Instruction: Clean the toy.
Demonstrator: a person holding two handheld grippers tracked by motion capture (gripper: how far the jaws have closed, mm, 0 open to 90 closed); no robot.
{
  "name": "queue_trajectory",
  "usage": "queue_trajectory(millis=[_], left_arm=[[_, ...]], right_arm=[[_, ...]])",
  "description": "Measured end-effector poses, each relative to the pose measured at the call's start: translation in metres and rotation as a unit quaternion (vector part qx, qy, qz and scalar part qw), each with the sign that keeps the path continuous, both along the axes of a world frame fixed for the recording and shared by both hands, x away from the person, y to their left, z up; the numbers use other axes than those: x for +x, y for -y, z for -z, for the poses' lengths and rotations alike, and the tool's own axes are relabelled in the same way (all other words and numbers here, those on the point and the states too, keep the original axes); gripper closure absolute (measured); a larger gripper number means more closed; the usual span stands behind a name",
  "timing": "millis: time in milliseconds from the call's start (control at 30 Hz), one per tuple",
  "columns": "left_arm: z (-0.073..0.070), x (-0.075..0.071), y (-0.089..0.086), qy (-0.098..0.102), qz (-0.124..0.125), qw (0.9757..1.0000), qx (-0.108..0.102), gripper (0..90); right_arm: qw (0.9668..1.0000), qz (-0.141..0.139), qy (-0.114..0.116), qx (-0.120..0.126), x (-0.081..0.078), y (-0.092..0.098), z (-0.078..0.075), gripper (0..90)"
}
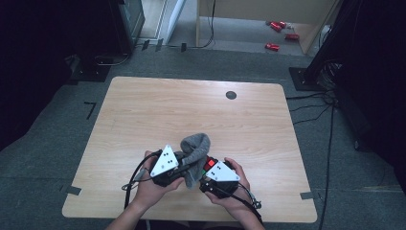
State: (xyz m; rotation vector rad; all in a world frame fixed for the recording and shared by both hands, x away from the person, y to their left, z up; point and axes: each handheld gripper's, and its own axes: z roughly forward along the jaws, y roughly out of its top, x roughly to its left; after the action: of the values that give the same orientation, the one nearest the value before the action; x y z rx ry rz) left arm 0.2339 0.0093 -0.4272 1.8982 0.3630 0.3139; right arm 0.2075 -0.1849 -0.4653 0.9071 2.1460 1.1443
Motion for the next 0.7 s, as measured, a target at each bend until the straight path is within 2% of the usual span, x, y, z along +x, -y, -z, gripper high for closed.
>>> queue_trajectory(millis=[33, 67, 167, 200, 267, 300, 367, 433, 500, 567, 600, 667, 700], left_arm=[[0.0, -0.003, 0.005, 0.002, 0.018, 0.9998, 0.002, 76.7], [0.0, -0.004, 0.007, 0.006, 0.019, 0.9998, 0.009, 76.5], [0.001, 0.001, 0.006, -0.004, 0.008, 0.9999, 0.014, 77.1], [0.003, 0.008, -0.001, -0.012, -0.023, 0.9994, 0.023, 77.2], [0.003, 0.014, -0.008, -0.012, -0.062, 0.9974, 0.036, 77.6], [0.003, 0.017, -0.012, -0.017, -0.077, 0.9962, 0.037, 77.7], [0.001, 0.021, -0.019, -0.039, -0.088, 0.9953, 0.016, 77.7], [-0.001, 0.021, -0.022, -0.06, -0.062, 0.9959, -0.025, 77.5], [-0.004, 0.017, -0.019, -0.063, -0.022, 0.9967, -0.046, 77.2], [-0.003, 0.012, -0.011, -0.056, 0.008, 0.9975, -0.042, 76.7], [-0.002, 0.01, -0.008, -0.052, 0.015, 0.998, -0.032, 76.4], [0.002, 0.01, -0.004, -0.05, 0.011, 0.9984, -0.024, 75.5], [0.002, 0.012, -0.005, -0.055, -0.001, 0.9982, -0.022, 75.4]], right_arm=[[1.0, 0.0, 0.0, 0.002, 0.0, 0.0, 0.0, 34.8], [1.0, -0.005, -0.001, 0.008, 0.0, 0.001, -0.001, 34.8], [1.0, -0.002, -0.003, 0.003, -0.001, 0.002, -0.001, 34.8], [1.0, -0.002, -0.004, 0.001, -0.001, 0.002, 0.0, 34.8], [1.0, -0.001, -0.009, -0.001, -0.001, 0.001, 0.002, 34.8], [1.0, -0.002, -0.009, 0.001, -0.001, 0.0, 0.002, 34.8], [1.0, -0.006, -0.006, 0.003, -0.001, 0.0, 0.002, 34.8], [0.9999, -0.007, -0.004, 0.007, -0.001, 0.001, 0.0, 34.8], [0.9999, -0.006, -0.005, 0.013, 0.0, 0.002, -0.001, 34.8], [0.9999, -0.003, -0.007, 0.014, 0.001, 0.003, 0.0, 34.8], [0.9998, -0.004, -0.008, 0.016, 0.001, 0.003, -0.001, 34.8], [0.9998, -0.007, -0.006, 0.016, 0.0, 0.004, -0.002, 34.8], [0.9999, -0.005, -0.005, 0.013, 0.0, 0.003, -0.002, 34.8]])
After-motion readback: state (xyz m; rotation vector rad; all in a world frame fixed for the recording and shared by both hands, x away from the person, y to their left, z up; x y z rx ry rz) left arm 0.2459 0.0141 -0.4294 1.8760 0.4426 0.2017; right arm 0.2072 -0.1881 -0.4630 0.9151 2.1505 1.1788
